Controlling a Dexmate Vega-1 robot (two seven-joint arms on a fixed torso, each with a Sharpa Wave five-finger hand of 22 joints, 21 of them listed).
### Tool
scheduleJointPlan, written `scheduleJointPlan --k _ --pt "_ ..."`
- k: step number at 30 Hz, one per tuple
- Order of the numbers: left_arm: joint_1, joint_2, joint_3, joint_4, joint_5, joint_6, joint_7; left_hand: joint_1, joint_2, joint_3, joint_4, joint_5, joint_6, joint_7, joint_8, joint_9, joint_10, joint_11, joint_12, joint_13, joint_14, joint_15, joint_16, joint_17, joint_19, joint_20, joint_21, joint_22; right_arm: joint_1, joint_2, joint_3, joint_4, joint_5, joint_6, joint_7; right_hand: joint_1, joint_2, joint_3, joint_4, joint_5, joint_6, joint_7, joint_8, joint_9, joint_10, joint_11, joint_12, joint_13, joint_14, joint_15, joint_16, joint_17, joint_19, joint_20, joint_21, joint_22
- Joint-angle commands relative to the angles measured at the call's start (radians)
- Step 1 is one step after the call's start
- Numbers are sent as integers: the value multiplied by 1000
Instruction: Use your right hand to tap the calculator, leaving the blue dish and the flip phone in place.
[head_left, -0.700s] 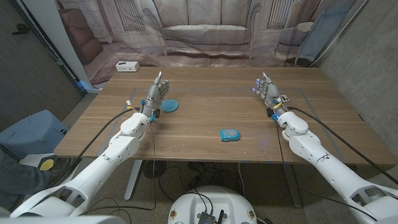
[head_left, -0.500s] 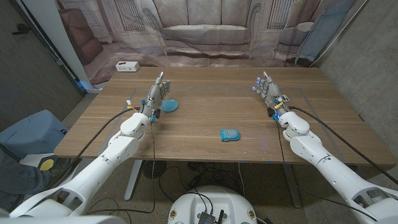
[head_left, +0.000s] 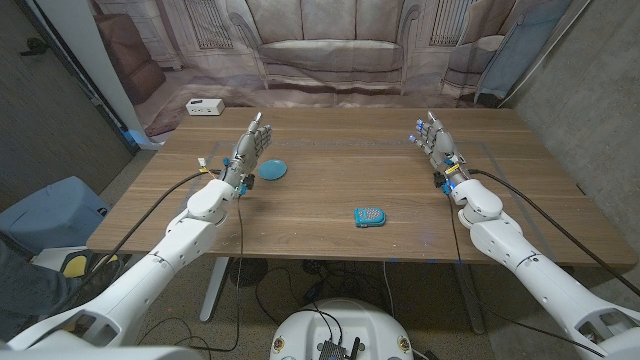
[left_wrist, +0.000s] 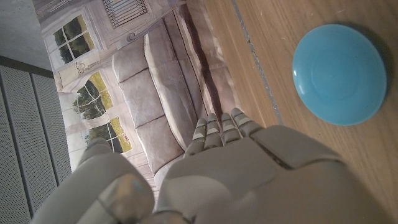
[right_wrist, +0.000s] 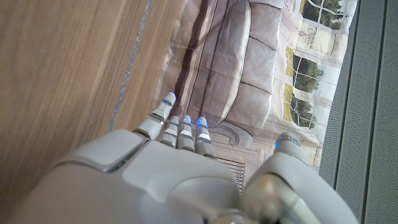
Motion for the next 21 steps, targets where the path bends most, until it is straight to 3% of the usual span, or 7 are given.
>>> scheduleJointPlan --k 1,21 --pt "7 35 -10 -42 17 0 -5 11 7 8 0 3 9 6 7 4 11 1 7 3 8 1 5 2 5 3 10 4 -9 -7 3 -15 -35 23 -28 8 3 5 -4 4 11 -1 8 4 12 9 9 5 9 4 6 4 12 1 5 6" --pt "40 65 -34 -64 16 -23 -15 22 19 13 -5 0 27 7 11 4 25 7 11 0 22 3 6 1 16 2 12 4 -22 -24 24 -27 -81 61 -73 9 3 3 -11 3 62 0 21 5 63 2 18 5 60 5 15 4 55 0 9 6"
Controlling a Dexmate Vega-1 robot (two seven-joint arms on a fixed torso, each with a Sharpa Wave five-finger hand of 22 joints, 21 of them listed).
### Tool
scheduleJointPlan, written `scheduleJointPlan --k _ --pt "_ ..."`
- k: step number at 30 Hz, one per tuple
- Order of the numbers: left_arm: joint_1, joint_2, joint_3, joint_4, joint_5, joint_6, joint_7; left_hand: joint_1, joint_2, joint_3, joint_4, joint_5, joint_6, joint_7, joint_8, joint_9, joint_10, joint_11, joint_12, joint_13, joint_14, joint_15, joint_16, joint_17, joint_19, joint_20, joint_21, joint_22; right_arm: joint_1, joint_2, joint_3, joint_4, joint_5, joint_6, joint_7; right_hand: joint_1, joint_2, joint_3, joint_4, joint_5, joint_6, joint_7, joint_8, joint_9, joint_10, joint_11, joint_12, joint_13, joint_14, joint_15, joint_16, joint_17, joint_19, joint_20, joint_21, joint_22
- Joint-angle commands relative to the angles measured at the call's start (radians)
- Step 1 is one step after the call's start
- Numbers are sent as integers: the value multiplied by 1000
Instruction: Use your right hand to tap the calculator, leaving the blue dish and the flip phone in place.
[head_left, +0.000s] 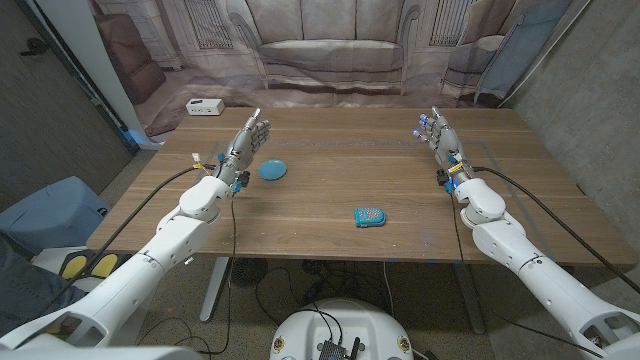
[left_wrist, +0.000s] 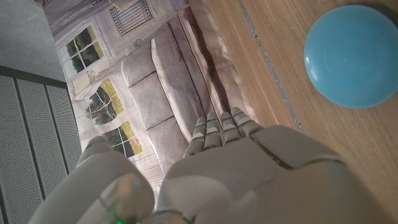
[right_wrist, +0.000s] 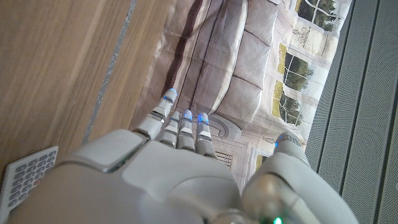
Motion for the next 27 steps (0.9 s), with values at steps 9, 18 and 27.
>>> scheduleJointPlan --k 9,18,27 --pt "30 28 -21 -32 8 -6 11 12 9 10 -3 -2 19 11 7 5 18 -5 8 -1 11 2 5 1 8 3 2 4 -16 -50 28 -15 -27 9 -9 10 6 1 -9 3 16 0 6 6 23 0 5 6 22 -2 5 4 20 3 9 1" --pt "43 42 -29 -73 13 16 31 17 13 11 -6 -5 29 10 9 5 31 -3 12 -2 23 -1 7 1 13 4 3 4 -30 -88 48 -38 -27 -5 -6 11 7 1 -11 3 25 1 7 6 32 0 5 6 30 -3 6 4 26 3 7 1" --pt "51 68 -39 -118 -11 52 14 19 15 12 -8 -7 32 10 8 5 34 -2 12 -2 27 -1 7 1 16 4 3 4 -34 -108 67 -19 -5 19 35 10 6 1 -12 3 31 -1 7 6 37 0 4 6 31 -5 4 4 28 4 5 1"
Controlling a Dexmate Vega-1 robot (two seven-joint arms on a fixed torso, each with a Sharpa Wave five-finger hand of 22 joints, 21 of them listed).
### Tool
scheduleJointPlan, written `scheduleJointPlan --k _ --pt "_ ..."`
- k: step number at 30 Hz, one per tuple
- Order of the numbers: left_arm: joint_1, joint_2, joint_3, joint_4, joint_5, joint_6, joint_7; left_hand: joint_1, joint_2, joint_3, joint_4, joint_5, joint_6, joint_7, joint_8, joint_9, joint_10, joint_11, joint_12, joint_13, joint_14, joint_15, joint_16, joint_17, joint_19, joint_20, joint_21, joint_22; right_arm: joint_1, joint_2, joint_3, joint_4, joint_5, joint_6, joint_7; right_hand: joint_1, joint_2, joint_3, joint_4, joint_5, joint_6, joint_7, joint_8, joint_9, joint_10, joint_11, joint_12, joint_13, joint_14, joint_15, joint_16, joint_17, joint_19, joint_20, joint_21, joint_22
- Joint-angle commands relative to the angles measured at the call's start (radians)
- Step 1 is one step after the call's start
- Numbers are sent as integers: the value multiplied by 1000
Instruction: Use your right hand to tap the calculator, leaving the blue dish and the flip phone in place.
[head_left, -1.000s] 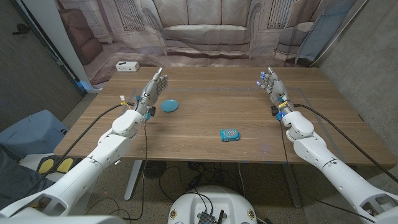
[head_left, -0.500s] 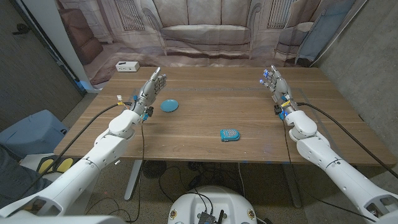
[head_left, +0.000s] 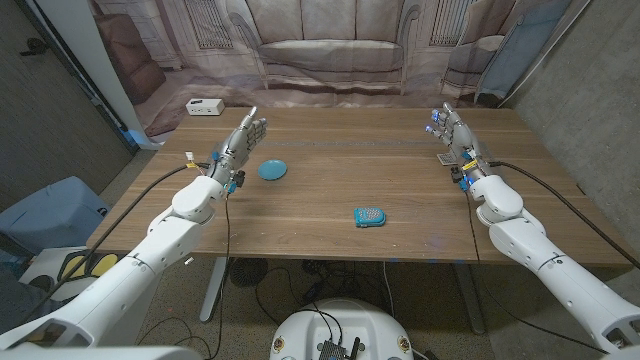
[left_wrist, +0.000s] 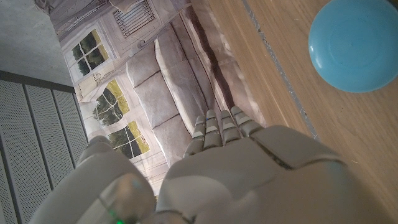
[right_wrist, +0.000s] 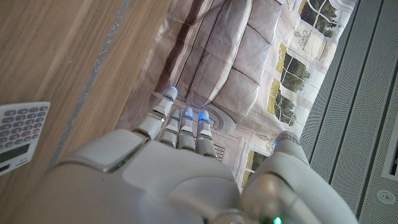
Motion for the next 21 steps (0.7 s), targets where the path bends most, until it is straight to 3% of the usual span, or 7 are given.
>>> scheduleJointPlan --k 1,11,21 --pt "15 30 -12 -61 -18 51 3 7 3 6 -2 -6 7 3 5 5 9 3 4 3 7 -2 6 3 6 3 3 4 -13 -37 28 9 23 14 44 5 1 2 -6 3 8 0 7 1 9 0 4 1 6 -1 3 4 12 0 5 1" --pt "11 20 21 -67 25 52 11 10 4 5 -5 -10 20 6 7 5 28 5 10 2 28 -3 10 3 23 10 8 4 -28 -83 52 26 29 27 83 4 1 1 -7 3 23 -5 11 1 12 2 3 1 4 0 0 5 10 0 1 1" --pt "67 30 -17 -138 22 40 60 12 4 3 -8 -13 38 2 9 6 44 4 14 2 45 -5 12 3 36 16 10 4 -35 -103 61 21 -2 29 59 2 1 0 -7 4 27 -7 10 1 13 0 1 2 8 -1 0 5 12 2 -1 1"
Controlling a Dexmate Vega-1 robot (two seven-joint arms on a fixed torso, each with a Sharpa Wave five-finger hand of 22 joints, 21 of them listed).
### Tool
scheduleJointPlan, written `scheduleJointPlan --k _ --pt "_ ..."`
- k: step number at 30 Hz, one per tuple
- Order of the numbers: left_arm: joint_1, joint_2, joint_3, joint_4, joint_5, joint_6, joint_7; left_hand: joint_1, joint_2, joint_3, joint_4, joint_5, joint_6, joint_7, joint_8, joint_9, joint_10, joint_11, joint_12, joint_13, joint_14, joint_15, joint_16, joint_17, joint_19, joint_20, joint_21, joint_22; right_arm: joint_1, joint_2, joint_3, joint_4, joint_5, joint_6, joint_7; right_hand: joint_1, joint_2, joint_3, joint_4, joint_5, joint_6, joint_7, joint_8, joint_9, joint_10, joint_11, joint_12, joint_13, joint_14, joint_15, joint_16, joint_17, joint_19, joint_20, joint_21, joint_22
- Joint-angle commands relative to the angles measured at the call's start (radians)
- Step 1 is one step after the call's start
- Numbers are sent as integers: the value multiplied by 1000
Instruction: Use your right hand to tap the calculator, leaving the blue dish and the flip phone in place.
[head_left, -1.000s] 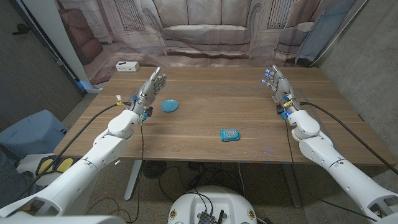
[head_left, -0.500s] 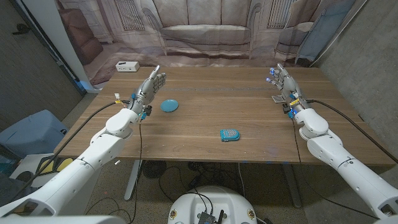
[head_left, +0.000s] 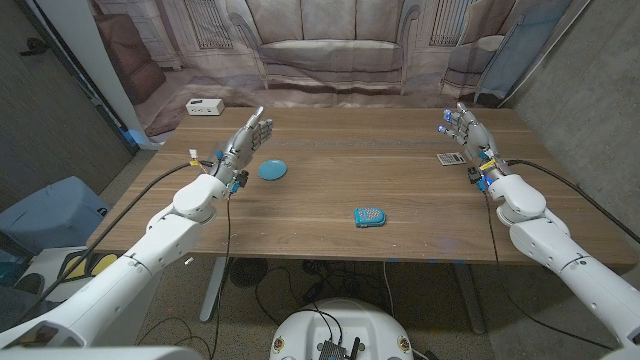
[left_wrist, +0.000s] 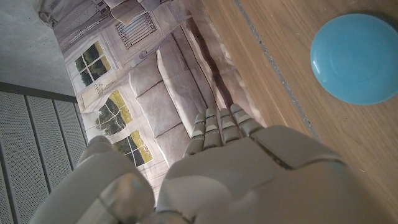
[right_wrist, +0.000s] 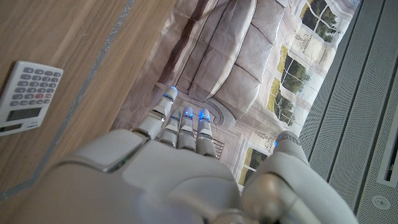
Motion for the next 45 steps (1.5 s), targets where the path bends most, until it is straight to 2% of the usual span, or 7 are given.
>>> scheduleJointPlan --k 1,8,16,23,27,35,45 --pt "49 6 -25 -65 5 -10 35 12 4 1 -6 -5 13 0 9 6 13 -1 6 2 12 -1 4 1 8 5 9 4 -7 -28 13 4 -32 8 -10 2 1 0 -7 4 9 0 2 1 7 1 1 2 8 -1 -1 5 12 1 -1 1" --pt "53 -12 -33 -49 3 -47 34 12 4 0 -7 -6 23 0 11 6 17 -3 6 2 17 -3 4 1 7 6 8 4 -7 -28 15 -1 -66 4 -54 3 0 -1 -9 4 18 0 4 2 14 -1 1 2 13 -4 -1 5 14 2 -2 2" --pt "50 1 -34 -49 7 -35 24 9 2 -3 -7 -7 25 0 9 6 17 -3 5 2 18 -3 2 1 6 7 6 5 17 -30 2 30 -96 -2 -60 3 -1 -1 -10 5 27 0 5 2 17 -2 0 2 14 -4 -3 5 15 1 -4 2" --pt "58 14 -39 -71 14 -14 36 8 2 -5 -7 -8 30 0 10 6 18 -3 4 2 19 -3 1 1 6 7 5 5 29 -21 -7 61 -143 7 -108 4 -1 -1 -12 5 36 -3 6 2 19 -4 -1 2 15 -5 -4 4 16 0 -5 2" --pt "62 16 -39 -79 27 -10 49 8 2 -5 -7 -8 34 -2 10 6 20 -4 4 2 20 -4 1 1 7 6 5 5 32 -31 -17 62 -215 3 -163 5 0 -1 -12 6 39 -5 7 2 20 -3 -1 2 15 -7 -5 5 15 1 -6 2" --pt "73 13 -43 -93 57 2 94 9 3 -6 -8 -9 39 -4 10 6 24 -8 4 2 28 -5 2 1 7 8 4 5 43 -38 -23 82 -245 3 -184 7 2 0 -15 7 49 -13 8 2 28 -10 -1 2 22 -13 -4 4 17 1 -8 2" --pt "66 6 -40 -97 63 13 103 8 3 -7 -9 -10 43 -3 8 6 27 -7 4 2 31 -6 0 1 5 7 2 5 43 -77 -32 68 -368 -11 -268 9 0 -1 -18 9 54 -25 4 2 40 -17 -1 2 32 -24 -5 4 21 -4 -10 2"
